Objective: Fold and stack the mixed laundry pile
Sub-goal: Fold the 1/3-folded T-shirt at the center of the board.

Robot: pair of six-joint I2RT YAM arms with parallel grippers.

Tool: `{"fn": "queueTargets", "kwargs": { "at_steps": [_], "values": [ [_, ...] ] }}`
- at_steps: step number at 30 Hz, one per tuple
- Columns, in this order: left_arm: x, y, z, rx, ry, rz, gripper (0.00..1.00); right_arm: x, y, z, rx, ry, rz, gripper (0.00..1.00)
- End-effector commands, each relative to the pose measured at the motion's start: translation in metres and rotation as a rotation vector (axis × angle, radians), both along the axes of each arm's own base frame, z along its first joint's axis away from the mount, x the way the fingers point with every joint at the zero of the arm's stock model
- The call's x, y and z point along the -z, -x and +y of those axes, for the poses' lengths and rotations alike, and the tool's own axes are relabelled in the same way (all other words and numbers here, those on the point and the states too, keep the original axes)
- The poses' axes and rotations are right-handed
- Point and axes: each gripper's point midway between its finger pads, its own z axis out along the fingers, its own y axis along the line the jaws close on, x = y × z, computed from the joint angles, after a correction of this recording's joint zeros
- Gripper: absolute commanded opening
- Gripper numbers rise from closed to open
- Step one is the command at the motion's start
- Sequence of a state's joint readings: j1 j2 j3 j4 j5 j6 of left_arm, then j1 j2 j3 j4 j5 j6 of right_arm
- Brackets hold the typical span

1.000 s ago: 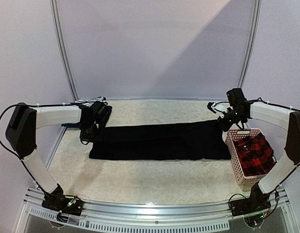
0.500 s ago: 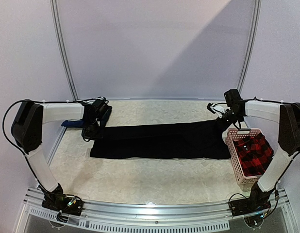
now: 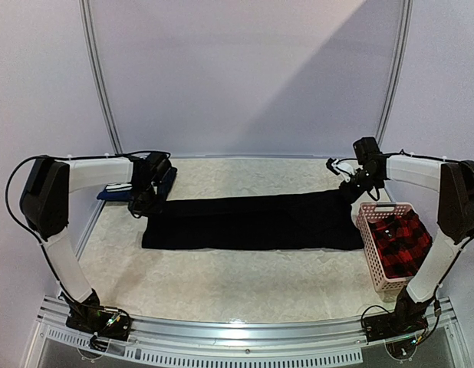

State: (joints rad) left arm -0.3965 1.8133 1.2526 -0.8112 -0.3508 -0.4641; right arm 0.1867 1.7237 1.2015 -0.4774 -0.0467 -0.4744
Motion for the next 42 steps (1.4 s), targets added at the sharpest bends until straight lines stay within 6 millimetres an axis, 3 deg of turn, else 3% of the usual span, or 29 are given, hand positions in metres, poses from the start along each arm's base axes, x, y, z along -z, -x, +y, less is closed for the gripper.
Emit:
{"fn": "queueTargets", "kwargs": {
  "at_steps": [1,7,18,21,24,25,28,30,36,39,42],
  "values": [
    [-0.013,0.009,0.019,-0.029,-0.058,0.026,0.0,-0.002,-0.008,-0.001,0.019,-0.02,0.006,0.0],
    [-0.014,0.014,0.024,-0.034,-0.074,0.03,0.0,0.0,-0.008,0.001,0.015,-0.032,0.011,0.0],
    [0.009,-0.027,0.007,0.0,-0.074,0.043,0.0,0.018,-0.026,-0.003,0.062,-0.01,0.045,0.0],
    [0.007,-0.025,0.007,-0.017,-0.076,0.062,0.11,0.02,-0.023,0.0,0.068,-0.019,0.108,0.23],
    [-0.018,-0.016,0.008,-0.028,-0.067,0.009,0.27,0.005,-0.016,-0.007,0.093,-0.02,0.097,0.4],
    [-0.029,-0.014,0.007,-0.029,-0.058,-0.017,0.27,-0.008,-0.011,-0.009,0.098,-0.025,0.077,0.44],
    [-0.056,-0.002,-0.001,0.001,-0.013,-0.087,0.29,-0.02,0.017,0.0,0.035,-0.072,0.124,0.49],
    [-0.058,0.01,-0.014,0.05,0.05,-0.094,0.29,-0.021,0.042,0.01,-0.039,-0.113,0.177,0.49],
    [-0.009,0.062,-0.059,0.212,0.267,0.076,0.29,0.006,0.124,0.02,-0.301,-0.116,0.369,0.5],
    [0.01,0.087,-0.065,0.321,0.234,0.176,0.34,0.018,0.146,0.012,-0.401,-0.037,0.403,0.52],
    [0.018,0.096,-0.066,0.41,0.171,0.204,0.38,0.028,0.154,0.004,-0.453,0.021,0.419,0.53]
  ]
}}
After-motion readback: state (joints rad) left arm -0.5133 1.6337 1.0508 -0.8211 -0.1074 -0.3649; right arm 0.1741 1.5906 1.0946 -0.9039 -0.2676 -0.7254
